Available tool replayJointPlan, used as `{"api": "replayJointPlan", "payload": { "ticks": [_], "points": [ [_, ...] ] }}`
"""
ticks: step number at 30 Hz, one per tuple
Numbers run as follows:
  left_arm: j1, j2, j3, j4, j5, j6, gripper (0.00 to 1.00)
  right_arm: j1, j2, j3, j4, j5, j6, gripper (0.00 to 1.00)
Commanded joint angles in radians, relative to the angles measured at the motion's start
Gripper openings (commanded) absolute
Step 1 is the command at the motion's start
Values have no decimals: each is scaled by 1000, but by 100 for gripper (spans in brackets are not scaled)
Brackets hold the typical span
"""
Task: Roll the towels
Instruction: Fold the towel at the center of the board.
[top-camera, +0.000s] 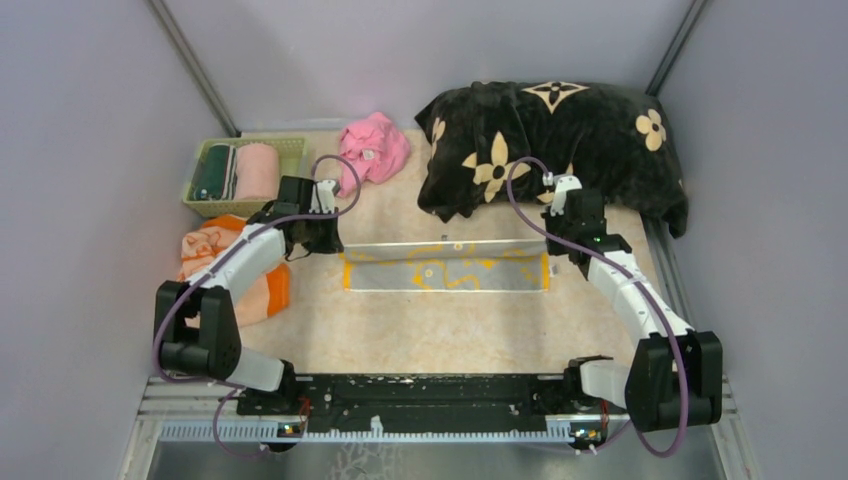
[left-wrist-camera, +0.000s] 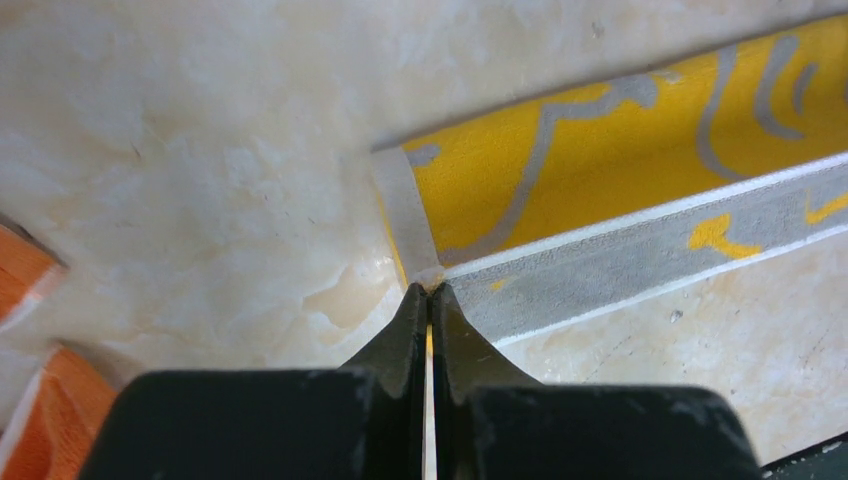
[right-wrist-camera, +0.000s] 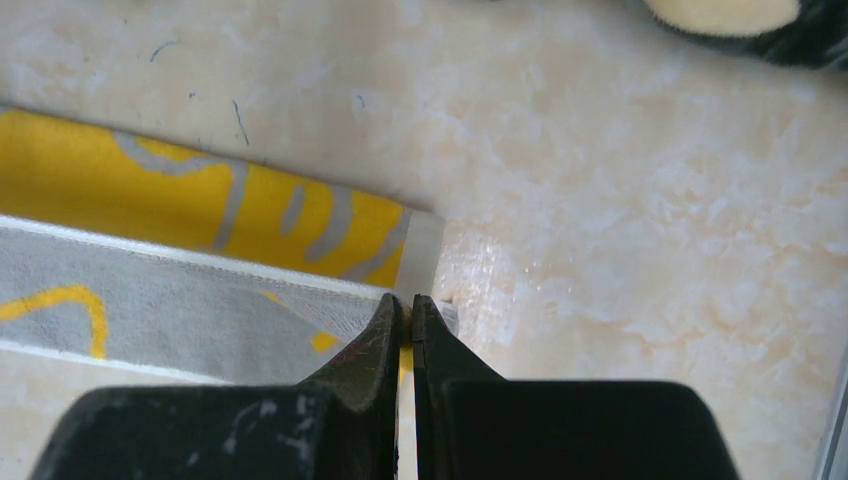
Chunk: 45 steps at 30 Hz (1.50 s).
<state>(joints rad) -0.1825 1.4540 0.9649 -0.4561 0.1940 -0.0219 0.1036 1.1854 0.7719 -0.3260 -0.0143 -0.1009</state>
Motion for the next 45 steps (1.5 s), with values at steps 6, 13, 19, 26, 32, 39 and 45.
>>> {"api": "replayJointPlan", "payload": {
  "ticks": [6,13,19,26,32,39,45],
  "points": [
    [20,-52,-70,-46,-19,-46,0,-18,-38,-9,-88,85,24,0],
    [18,18,-82,-65,-10,-51,0,-16,12,-7,-120,83,8,0],
    [18,64,-67,-69,-17,-55,0,0,60,4,-135,50,-27,1],
    [18,72,-64,-76,-17,-56,6,52,149,37,-205,127,-69,6],
    [18,46,-71,-77,-13,-63,23,91,152,69,-262,166,-87,15],
    [18,-56,-73,-93,3,-86,45,108,24,124,-314,53,-98,40],
    [18,-156,-74,-89,90,-122,48,107,-111,152,-308,19,-19,55]
  ]
}}
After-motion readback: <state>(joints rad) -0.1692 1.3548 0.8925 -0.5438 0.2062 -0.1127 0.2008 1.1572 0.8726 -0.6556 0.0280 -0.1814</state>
